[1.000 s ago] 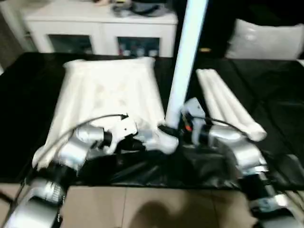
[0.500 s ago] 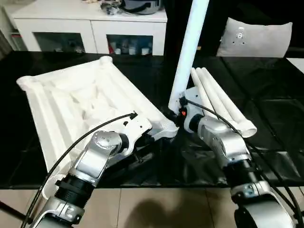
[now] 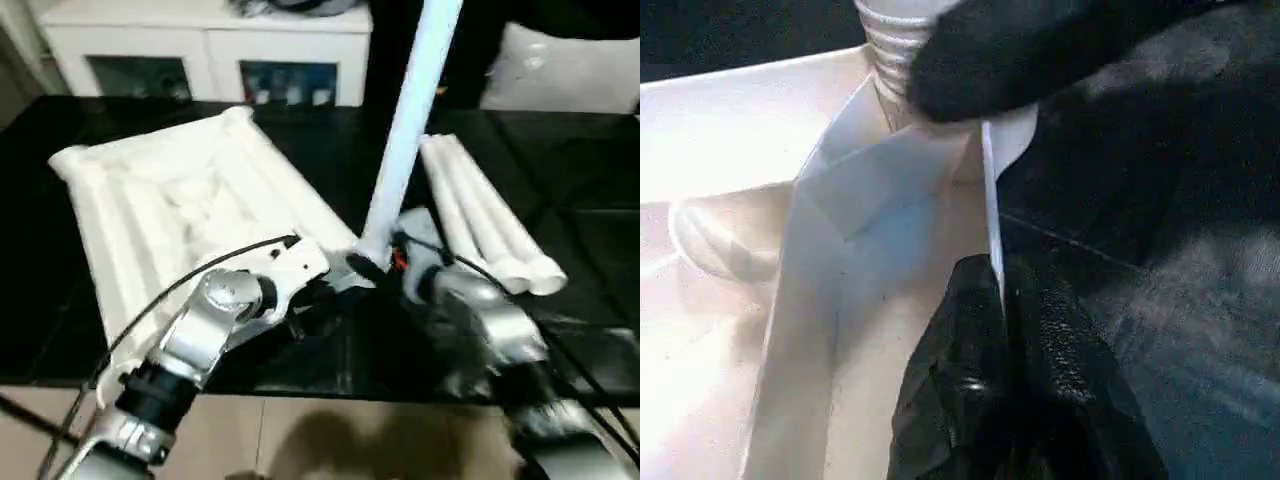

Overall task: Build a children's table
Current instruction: Rotate leg to tighten

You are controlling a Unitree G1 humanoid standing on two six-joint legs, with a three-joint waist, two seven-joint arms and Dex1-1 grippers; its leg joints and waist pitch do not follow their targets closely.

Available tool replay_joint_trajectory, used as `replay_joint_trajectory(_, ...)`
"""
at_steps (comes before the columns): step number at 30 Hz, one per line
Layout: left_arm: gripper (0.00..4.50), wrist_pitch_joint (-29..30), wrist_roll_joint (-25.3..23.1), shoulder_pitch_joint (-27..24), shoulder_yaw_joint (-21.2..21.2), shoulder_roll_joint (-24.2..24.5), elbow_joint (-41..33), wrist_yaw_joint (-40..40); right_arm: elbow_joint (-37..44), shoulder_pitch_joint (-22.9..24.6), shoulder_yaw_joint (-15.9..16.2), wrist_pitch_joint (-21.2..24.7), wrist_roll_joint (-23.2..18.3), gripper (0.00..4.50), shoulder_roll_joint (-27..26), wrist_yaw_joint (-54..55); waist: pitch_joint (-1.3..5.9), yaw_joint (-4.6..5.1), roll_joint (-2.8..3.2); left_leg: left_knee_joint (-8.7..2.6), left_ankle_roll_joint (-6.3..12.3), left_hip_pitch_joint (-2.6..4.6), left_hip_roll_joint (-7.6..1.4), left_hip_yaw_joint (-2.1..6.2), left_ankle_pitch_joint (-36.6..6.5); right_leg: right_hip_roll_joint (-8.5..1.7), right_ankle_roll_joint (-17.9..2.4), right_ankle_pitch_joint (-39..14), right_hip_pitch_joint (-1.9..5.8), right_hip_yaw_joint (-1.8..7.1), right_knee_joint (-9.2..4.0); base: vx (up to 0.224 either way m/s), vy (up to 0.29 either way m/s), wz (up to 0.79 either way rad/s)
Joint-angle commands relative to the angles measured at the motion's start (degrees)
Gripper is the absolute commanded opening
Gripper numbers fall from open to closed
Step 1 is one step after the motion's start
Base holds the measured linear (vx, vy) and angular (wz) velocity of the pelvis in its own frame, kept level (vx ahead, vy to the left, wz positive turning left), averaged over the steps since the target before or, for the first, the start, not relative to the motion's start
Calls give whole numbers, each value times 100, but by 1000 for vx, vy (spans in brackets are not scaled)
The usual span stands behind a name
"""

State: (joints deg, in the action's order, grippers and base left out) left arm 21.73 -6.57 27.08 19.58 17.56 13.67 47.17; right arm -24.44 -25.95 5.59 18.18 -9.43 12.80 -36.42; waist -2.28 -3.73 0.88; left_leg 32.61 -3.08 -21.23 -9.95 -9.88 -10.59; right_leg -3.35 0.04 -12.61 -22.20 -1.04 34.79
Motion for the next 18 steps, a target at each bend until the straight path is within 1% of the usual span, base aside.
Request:
replay_joint_trajectory(1,0,-327,-151,121,169,187,222,214,221,312,125,-81,-87,401,228,-494,285,-14,30,-345,147,47,-274,79,-910,-398,-1262,283,253,205,-379,0,0,0)
replay_joint_trajectory(2,0,-429,-162,134,214,234,269,293,296,368,133,-151,-98,406,309,-607,280,-29,17,-347,158,51,-279,86,-980,-398,-1231,143,259,201,-396,0,0,0)
replay_joint_trajectory(3,0,-604,-181,160,301,323,366,452,403,437,163,-320,-59,416,479,-787,279,-27,24,-354,154,44,-280,91,-992,-403,-1233,83,264,199,-394,0,0,0)
replay_joint_trajectory(4,0,-869,-166,179,393,428,472,708,531,475,136,-489,-76,428,726,-1075,279,-21,23,-349,154,54,-281,89,-1055,-399,-1236,-10,260,194,-404,0,0,0)
replay_joint_trajectory(5,0,-910,-159,179,402,440,483,747,550,479,129,-507,-85,428,759,-1118,277,-18,14,-345,171,50,-282,87,-1050,-403,-1268,-13,269,198,-398,0,0,0)
replay_joint_trajectory(6,0,-990,-134,198,439,488,540,878,650,494,99,-545,-128,445,876,-1288,276,-12,11,-341,187,45,-278,84,-1037,-403,-1285,-11,272,199,-396,0,0,0)
replay_joint_trajectory(7,0,-1041,-117,215,462,517,585,959,715,503,82,-561,-156,448,948,-1394,275,-13,11,-340,196,47,-281,82,-1021,-405,-1297,-12,272,197,-393,0,0,0)
replay_joint_trajectory(8,0,-1242,-141,256,540,598,703,1112,837,514,55,-529,-233,448,1094,-1610,272,-12,17,-329,247,46,-272,81,-988,-399,-1319,-17,275,195,-399,0,0,0)
replay_joint_trajectory(10,0,-1656,-147,305,667,743,863,1472,939,474,61,-539,-322,448,1350,-2025,278,-27,21,-321,310,60,-285,84,-975,-402,-1332,-4,272,196,-388,0,0,0)
replay_joint_trajectory(11,0,-1713,-147,311,684,764,881,1523,950,466,64,-539,-338,448,1383,-2087,283,-34,18,-317,328,58,-288,85,-946,-403,-1338,24,281,195,-379,0,0,0)
replay_joint_trajectory(12,0,-1837,-146,330,733,821,921,1664,964,442,80,-545,-381,448,1454,-2253,282,-44,21,-311,346,66,-295,77,-907,-408,-1389,87,271,194,-372,0,0,0)
replay_joint_trajectory(14,0,-1880,-142,352,786,886,936,1827,945,412,126,-580,-389,448,1517,-2401,292,-66,29,-306,356,79,-310,72,-849,-411,-1463,171,263,190,-348,0,0,0)
replay_joint_trajectory(15,0,-2012,-128,377,826,921,963,1953,888,377,177,-636,-390,448,1553,-2521,291,-69,24,-300,362,70,-303,68,-829,-404,-1479,200,265,187,-341,0,0,0)
replay_joint_trajectory(17,0,-2155,-98,413,885,961,979,2146,768,309,267,-723,-387,448,1575,-2689,300,-122,19,-285,379,81,-311,57,-776,-413,-1525,257,260,186,-325,0,0,0)
replay_joint_trajectory(18,0,-2223,-98,421,907,969,975,2227,698,272,311,-744,-365,448,1563,-2748,310,-137,1,-280,383,80,-313,55,-736,-415,-1556,316,267,182,-310,0,0,0)
